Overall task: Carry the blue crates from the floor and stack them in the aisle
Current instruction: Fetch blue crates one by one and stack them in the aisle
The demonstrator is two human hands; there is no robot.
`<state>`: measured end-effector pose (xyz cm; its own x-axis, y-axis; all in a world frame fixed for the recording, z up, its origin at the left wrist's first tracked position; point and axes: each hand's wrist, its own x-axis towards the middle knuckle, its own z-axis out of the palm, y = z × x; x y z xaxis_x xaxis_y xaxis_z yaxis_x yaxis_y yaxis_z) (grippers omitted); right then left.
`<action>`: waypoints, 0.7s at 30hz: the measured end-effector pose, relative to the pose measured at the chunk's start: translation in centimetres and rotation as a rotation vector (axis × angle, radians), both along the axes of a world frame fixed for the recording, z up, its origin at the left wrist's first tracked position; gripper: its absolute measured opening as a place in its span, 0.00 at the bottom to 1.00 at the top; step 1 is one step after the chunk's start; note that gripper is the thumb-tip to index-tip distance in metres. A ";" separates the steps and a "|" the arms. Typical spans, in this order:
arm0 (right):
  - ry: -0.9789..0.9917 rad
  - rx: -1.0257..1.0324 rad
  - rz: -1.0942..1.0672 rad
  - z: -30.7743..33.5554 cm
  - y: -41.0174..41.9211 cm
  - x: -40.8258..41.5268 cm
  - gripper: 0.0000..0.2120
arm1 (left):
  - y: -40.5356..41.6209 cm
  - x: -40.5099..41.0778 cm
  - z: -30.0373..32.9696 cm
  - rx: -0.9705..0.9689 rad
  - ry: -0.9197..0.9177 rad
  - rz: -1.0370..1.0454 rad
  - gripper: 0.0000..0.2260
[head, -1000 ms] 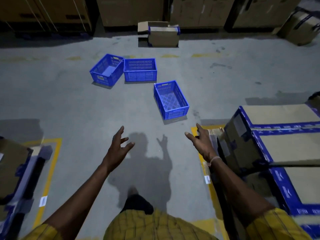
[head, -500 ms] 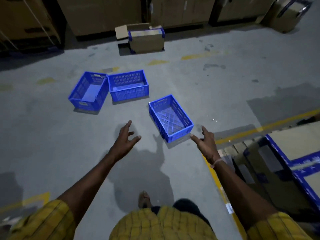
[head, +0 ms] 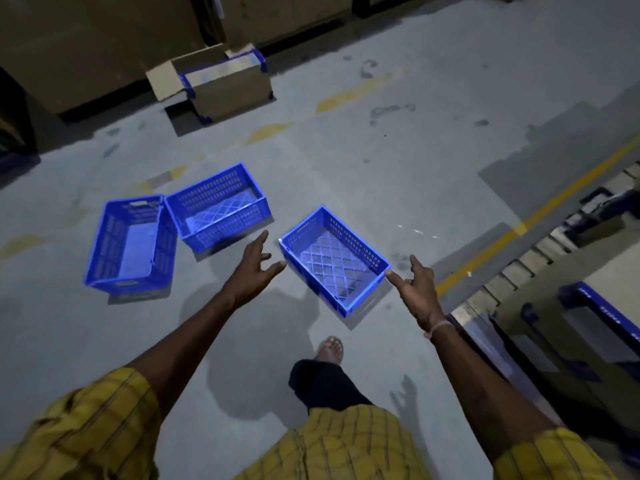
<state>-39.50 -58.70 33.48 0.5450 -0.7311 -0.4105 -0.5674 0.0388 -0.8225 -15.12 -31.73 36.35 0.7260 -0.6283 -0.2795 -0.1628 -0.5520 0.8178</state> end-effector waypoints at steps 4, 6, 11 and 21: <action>0.024 0.059 -0.131 -1.4 -2.1 4.7 0.46 | -4.5 6.6 -1.7 0.054 0.059 -0.097 0.40; 0.027 0.080 -0.177 -2.2 -2.9 6.8 0.44 | -6.4 9.8 -2.8 0.077 0.071 -0.162 0.40; 0.065 0.100 -0.328 -4.6 -3.9 10.8 0.42 | -10.9 16.5 -6.0 0.121 0.086 -0.284 0.41; 0.115 0.103 -0.582 -12.3 -3.7 19.1 0.40 | -19.2 30.1 -16.7 0.194 0.150 -0.523 0.40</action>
<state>-20.37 -62.37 21.17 0.0150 -0.8492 -0.5278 -0.5140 0.4462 -0.7326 14.97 -50.94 19.67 0.2758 -0.8203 -0.5011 -0.3445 -0.5710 0.7452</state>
